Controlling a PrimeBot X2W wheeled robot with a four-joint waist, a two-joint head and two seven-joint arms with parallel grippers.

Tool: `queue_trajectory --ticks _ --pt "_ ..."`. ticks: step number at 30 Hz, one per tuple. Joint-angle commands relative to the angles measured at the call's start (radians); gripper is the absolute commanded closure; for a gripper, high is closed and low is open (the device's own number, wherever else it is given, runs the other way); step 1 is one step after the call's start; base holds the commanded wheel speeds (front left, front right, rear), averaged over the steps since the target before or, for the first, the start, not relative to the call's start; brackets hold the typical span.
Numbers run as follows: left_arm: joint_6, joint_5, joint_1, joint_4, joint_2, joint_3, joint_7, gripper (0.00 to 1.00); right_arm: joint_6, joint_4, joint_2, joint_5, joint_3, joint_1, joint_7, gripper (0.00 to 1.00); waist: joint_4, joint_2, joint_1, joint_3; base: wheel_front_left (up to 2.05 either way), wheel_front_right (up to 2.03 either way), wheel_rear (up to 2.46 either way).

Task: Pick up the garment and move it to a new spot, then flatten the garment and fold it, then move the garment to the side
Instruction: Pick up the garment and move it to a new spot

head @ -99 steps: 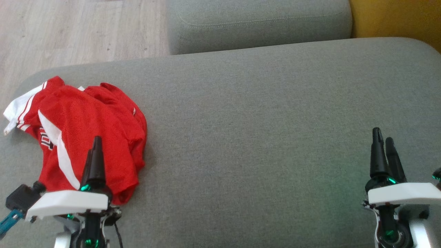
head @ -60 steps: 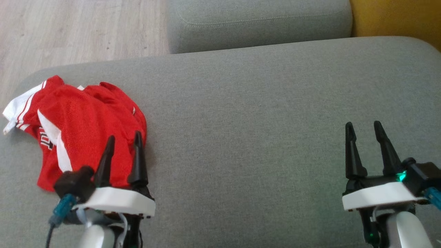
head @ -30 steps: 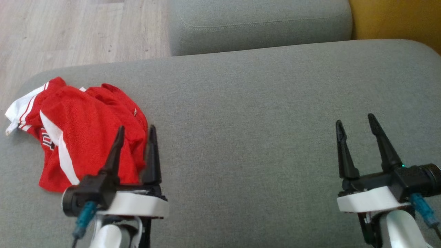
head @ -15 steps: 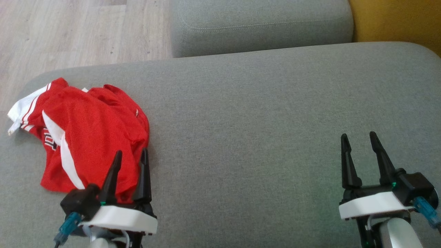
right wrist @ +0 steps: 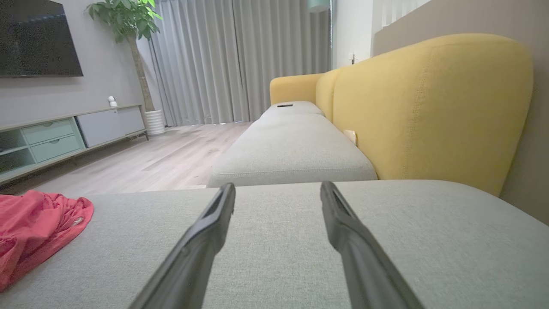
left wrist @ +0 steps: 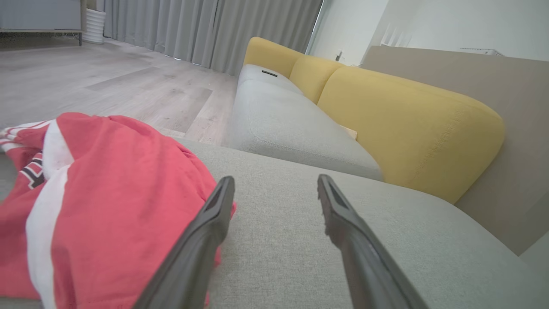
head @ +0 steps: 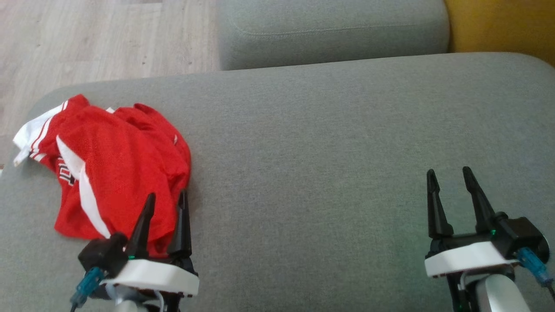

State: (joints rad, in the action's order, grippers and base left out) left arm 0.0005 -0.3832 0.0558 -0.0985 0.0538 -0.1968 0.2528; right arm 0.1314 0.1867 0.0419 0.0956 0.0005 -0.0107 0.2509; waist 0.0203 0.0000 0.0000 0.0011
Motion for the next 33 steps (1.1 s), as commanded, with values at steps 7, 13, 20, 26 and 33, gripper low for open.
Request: queue_trajectory --ticks 7,13,20,26,33 --pt "0.016 0.001 -0.053 0.023 -0.003 0.036 0.009 0.0 -0.001 -0.027 0.008 -0.002 0.048 -0.037 0.011 0.0 0.059 0.0 0.0 -0.004 0.0 0.0 0.0" --pt "0.028 0.012 -0.049 0.019 -0.003 0.053 0.009 0.0 -0.001 -0.022 0.008 0.006 0.081 -0.03 0.011 0.0 0.132 0.0 0.0 -0.015 0.0 0.0 0.0" --pt "0.034 0.026 -0.04 0.015 -0.004 0.082 0.009 0.0 -0.001 -0.015 0.008 0.022 0.129 -0.021 0.011 0.0 0.221 0.0 0.0 -0.032 0.0 0.0 0.0" --pt "0.039 0.038 -0.032 0.015 -0.004 0.114 0.009 0.0 -0.001 -0.008 0.008 0.038 0.157 -0.015 0.011 0.0 0.285 0.0 0.0 -0.044 0.0 0.0 0.0" --pt "0.031 0.047 -0.025 0.014 -0.004 0.129 0.009 0.0 -0.001 -0.005 0.008 0.047 0.168 -0.011 0.011 0.0 0.33 0.0 0.0 -0.046 0.0 0.0 0.0"
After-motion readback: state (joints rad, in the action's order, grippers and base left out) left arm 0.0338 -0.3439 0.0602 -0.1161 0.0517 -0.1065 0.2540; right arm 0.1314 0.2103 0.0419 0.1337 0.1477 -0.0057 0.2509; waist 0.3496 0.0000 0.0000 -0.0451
